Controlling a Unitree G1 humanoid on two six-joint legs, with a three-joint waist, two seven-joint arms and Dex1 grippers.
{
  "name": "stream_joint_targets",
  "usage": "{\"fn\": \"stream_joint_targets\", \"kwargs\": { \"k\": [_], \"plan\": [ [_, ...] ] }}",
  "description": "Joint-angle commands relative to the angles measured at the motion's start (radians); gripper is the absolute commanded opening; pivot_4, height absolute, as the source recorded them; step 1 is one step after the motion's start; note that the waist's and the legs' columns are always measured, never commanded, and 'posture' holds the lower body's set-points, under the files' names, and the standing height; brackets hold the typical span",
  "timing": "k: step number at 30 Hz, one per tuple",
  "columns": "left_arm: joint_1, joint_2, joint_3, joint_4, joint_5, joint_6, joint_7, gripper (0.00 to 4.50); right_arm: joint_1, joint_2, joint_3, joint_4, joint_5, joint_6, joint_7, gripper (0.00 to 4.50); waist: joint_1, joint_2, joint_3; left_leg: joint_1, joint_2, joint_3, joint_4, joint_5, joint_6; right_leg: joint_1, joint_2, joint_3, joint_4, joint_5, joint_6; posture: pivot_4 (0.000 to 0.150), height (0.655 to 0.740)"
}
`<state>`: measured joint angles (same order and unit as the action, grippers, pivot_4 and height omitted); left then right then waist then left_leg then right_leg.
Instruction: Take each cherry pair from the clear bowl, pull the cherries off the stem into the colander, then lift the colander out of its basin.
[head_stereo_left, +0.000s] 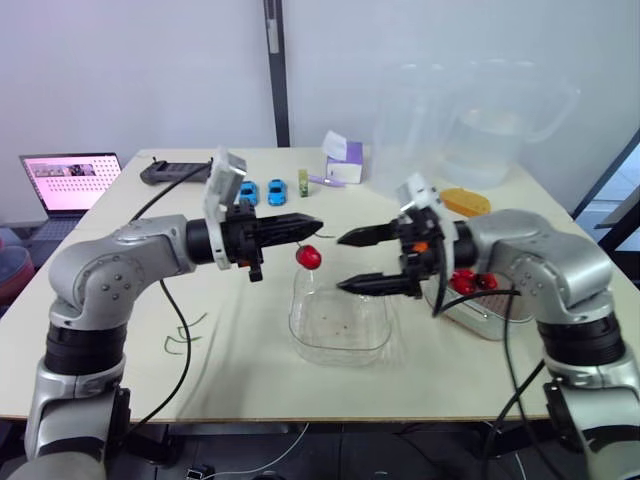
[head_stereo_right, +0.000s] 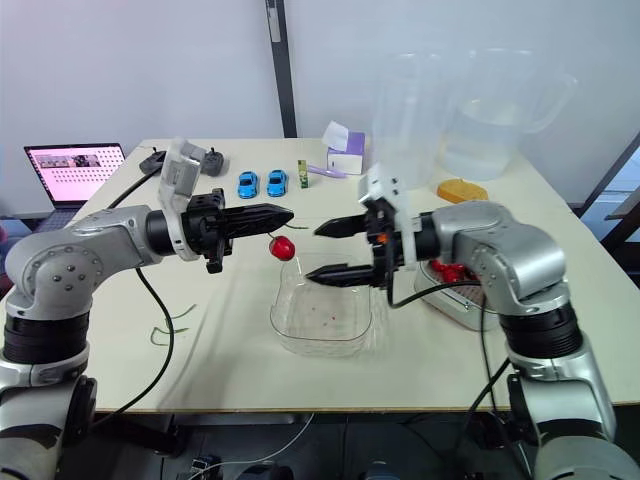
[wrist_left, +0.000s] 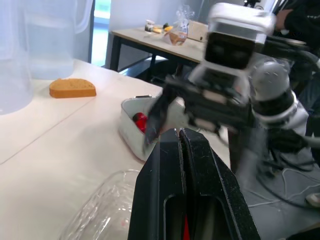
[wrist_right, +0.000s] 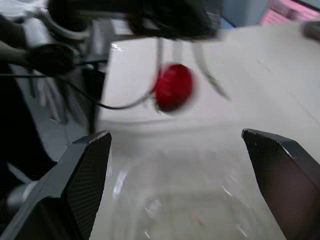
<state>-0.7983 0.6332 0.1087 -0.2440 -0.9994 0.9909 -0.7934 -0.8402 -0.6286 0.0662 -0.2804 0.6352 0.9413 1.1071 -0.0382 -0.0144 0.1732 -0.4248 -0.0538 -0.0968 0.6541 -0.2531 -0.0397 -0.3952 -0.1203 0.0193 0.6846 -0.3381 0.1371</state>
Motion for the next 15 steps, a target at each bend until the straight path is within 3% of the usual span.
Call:
{"fn": "stream_joint_targets", "kwargs": {
  "k": [1, 11, 15],
  "plan": [
    [-0.022, 0.004, 0.02, -0.02, -0.005, -0.013, -0.001, 0.0, -0.015, 0.021, -0.028, -0.045, 0.06, 0.039, -0.049, 4.47, 0.001, 0.0, 0.0, 0.0, 0.0, 0.0, 0.0, 0.0, 0.0, 0.0, 0.0, 0.0, 0.0, 0.0, 0.0, 0.15, 0.7371],
    [-0.021, -0.005, 0.014, -0.031, -0.009, -0.009, -0.002, 0.0, -0.058, 0.102, 0.002, -0.008, 0.104, 0.076, -0.135, 4.47, -0.008, 0.0, 0.0, 0.0, 0.0, -0.001, -0.001, 0.0, 0.0, -0.001, 0.001, -0.001, 0.0, 0.0, 0.0, 0.15, 0.7371],
    [-0.022, -0.01, 0.015, -0.033, -0.012, -0.006, 0.007, 0.0, -0.068, 0.111, 0.008, 0.023, 0.103, 0.078, -0.142, 3.11, -0.007, 0.0, 0.0, 0.0, -0.001, -0.001, 0.0, 0.0, 0.0, 0.0, 0.001, -0.001, 0.0, 0.0, 0.0, 0.15, 0.7371]
  ]
}}
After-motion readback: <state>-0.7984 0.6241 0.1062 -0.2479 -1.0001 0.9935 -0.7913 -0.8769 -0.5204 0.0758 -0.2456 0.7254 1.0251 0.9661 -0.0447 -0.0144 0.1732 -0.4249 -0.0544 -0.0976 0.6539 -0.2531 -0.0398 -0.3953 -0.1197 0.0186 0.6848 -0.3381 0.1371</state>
